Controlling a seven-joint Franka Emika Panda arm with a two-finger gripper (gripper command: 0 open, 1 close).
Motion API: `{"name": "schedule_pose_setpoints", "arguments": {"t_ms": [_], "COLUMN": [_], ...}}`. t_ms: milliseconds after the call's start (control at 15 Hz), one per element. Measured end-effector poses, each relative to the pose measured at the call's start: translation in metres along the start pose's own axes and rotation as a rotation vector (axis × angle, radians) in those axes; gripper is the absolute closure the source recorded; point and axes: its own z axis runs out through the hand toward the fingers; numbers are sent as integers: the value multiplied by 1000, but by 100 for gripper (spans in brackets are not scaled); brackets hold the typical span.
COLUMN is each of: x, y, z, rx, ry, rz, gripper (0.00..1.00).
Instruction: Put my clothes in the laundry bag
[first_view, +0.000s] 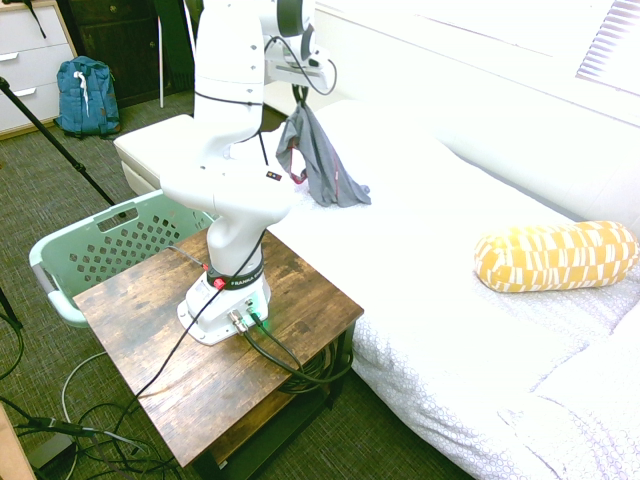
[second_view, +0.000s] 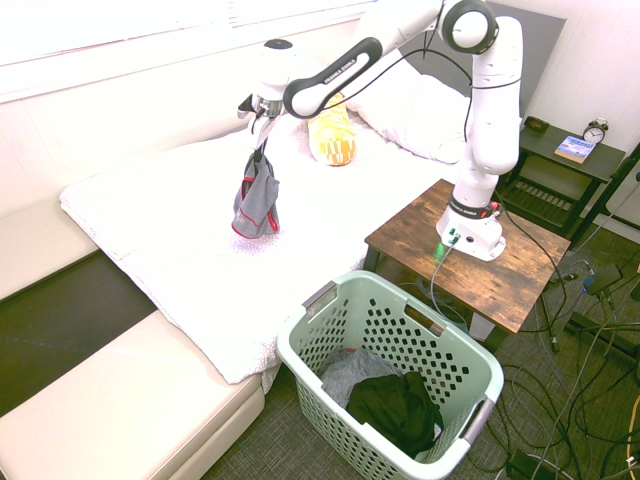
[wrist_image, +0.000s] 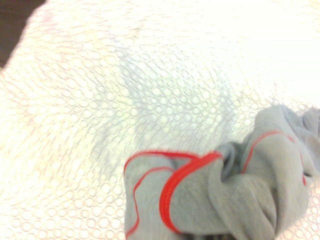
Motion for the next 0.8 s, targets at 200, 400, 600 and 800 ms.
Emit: {"name": "schedule_pose_setpoints", "arguments": {"t_ms": [200,400,600,800], "x": [-138,-287,-436,-501], "y": [-13,7,72,136], "z": [-48,-92,-144,-185], "rx": [10,-17,-68,-59], "ry": [26,30,11,37], "rz": [-115,-211,-272,-306], "gripper": [100,100,100,0]}}
